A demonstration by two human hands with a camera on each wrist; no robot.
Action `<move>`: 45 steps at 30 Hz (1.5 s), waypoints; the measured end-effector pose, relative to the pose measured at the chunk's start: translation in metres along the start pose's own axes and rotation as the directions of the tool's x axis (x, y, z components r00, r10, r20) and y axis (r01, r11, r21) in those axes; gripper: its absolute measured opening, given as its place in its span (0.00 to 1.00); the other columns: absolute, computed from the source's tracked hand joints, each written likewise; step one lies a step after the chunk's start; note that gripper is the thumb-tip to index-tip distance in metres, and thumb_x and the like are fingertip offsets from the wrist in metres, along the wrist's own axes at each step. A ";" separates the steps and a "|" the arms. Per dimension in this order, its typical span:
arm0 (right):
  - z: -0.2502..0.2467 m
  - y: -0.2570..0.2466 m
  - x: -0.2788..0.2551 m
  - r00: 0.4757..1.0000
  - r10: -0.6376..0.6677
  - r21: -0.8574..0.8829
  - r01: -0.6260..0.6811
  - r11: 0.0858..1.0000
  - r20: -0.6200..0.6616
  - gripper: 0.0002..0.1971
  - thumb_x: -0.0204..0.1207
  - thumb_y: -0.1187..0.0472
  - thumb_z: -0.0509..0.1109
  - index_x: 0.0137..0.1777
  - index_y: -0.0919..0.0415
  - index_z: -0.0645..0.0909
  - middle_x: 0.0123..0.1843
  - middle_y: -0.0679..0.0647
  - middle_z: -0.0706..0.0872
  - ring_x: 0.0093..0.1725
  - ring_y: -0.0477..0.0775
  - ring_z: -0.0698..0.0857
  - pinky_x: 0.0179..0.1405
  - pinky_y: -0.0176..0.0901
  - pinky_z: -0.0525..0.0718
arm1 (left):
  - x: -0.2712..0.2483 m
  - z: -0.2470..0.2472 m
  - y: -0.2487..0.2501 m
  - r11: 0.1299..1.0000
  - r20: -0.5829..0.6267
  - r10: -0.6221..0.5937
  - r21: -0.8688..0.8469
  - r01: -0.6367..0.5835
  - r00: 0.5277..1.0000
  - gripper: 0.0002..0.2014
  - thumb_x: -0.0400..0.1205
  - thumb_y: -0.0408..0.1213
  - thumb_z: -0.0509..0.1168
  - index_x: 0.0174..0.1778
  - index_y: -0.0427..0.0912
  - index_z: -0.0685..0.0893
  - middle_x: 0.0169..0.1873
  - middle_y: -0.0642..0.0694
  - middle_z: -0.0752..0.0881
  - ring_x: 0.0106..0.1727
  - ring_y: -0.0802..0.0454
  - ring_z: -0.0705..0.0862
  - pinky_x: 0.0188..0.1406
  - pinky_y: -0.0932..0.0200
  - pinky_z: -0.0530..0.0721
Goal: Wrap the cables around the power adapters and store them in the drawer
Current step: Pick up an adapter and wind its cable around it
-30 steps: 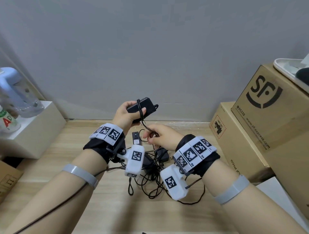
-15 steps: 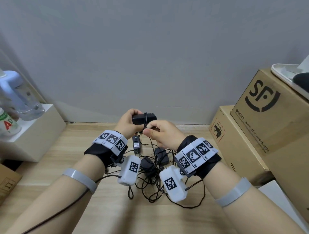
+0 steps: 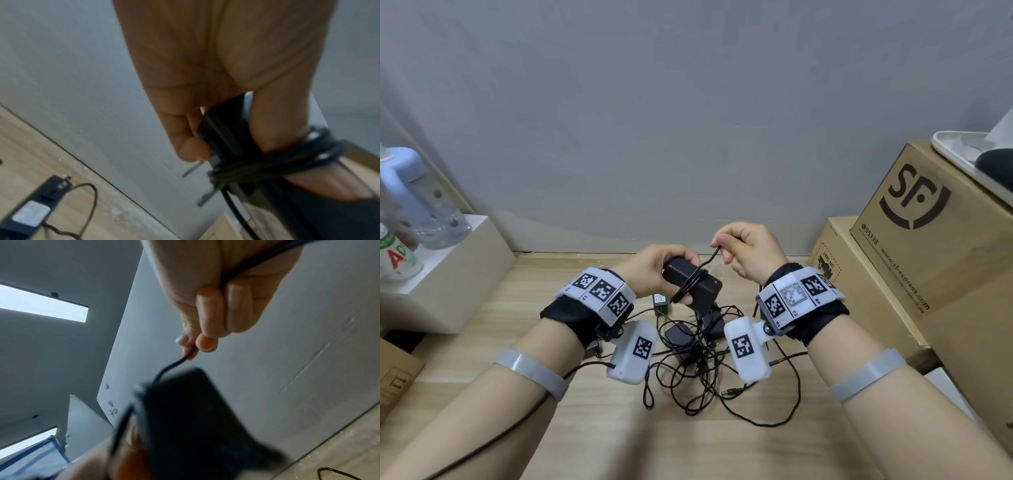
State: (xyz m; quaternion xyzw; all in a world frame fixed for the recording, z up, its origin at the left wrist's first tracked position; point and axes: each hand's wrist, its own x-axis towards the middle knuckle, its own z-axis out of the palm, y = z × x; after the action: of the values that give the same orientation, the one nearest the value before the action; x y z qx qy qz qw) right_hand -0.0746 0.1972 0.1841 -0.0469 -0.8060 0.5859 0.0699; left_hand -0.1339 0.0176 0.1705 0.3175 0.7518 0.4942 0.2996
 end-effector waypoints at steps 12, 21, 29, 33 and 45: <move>0.027 0.002 -0.011 0.984 0.090 -0.200 -0.059 0.978 0.152 0.17 0.83 0.60 0.56 0.31 0.53 0.74 0.23 0.47 0.68 0.13 0.41 0.66 0.15 0.26 0.60 | 0.012 0.014 0.014 0.652 -0.341 0.030 -0.706 -0.276 0.940 0.37 0.53 0.45 0.85 0.53 0.35 0.77 0.31 0.44 0.84 0.30 0.48 0.81 0.27 0.57 0.82; 0.032 0.000 -0.021 0.977 0.013 -0.386 0.071 0.920 0.212 0.14 0.81 0.56 0.61 0.40 0.56 0.87 0.41 0.66 0.86 0.42 0.62 0.81 0.47 0.48 0.78 | 0.014 0.010 0.008 0.895 -0.530 -0.089 -0.415 -0.166 0.843 0.12 0.75 0.25 0.69 0.47 0.42 0.74 0.40 0.46 0.79 0.32 0.53 0.80 0.25 0.65 0.81; 0.027 -0.014 -0.021 0.986 -0.091 -0.383 0.138 0.913 0.138 0.09 0.74 0.54 0.71 0.40 0.57 0.89 0.39 0.56 0.89 0.44 0.55 0.85 0.50 0.47 0.81 | 0.012 0.007 0.000 0.993 -0.474 -0.051 -0.118 -0.006 0.879 0.18 0.70 0.18 0.71 0.42 0.45 0.75 0.35 0.46 0.79 0.23 0.60 0.79 0.19 0.70 0.76; 0.017 -0.018 -0.013 0.993 -0.117 -0.373 0.109 0.922 0.001 0.04 0.64 0.53 0.79 0.33 0.51 0.88 0.33 0.50 0.89 0.40 0.52 0.86 0.47 0.48 0.84 | 0.006 0.009 -0.003 0.999 -0.372 -0.042 -0.028 0.034 0.927 0.20 0.65 0.20 0.76 0.41 0.45 0.78 0.35 0.48 0.81 0.30 0.58 0.79 0.23 0.73 0.77; 0.012 0.010 -0.009 0.999 0.048 -0.315 -0.040 0.948 0.017 0.11 0.79 0.54 0.63 0.40 0.48 0.86 0.48 0.54 0.89 0.49 0.54 0.83 0.53 0.47 0.77 | 0.002 0.004 0.014 0.746 -0.349 0.048 -0.611 -0.266 0.936 0.41 0.49 0.44 0.86 0.56 0.37 0.78 0.40 0.43 0.86 0.36 0.51 0.85 0.33 0.60 0.86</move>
State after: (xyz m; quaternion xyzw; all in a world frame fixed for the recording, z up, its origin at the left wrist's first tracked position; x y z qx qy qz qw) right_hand -0.0679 0.1876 0.1700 -0.0684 -0.8885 0.4522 0.0387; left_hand -0.1298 0.0256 0.1824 0.1750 0.5415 0.7908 0.2253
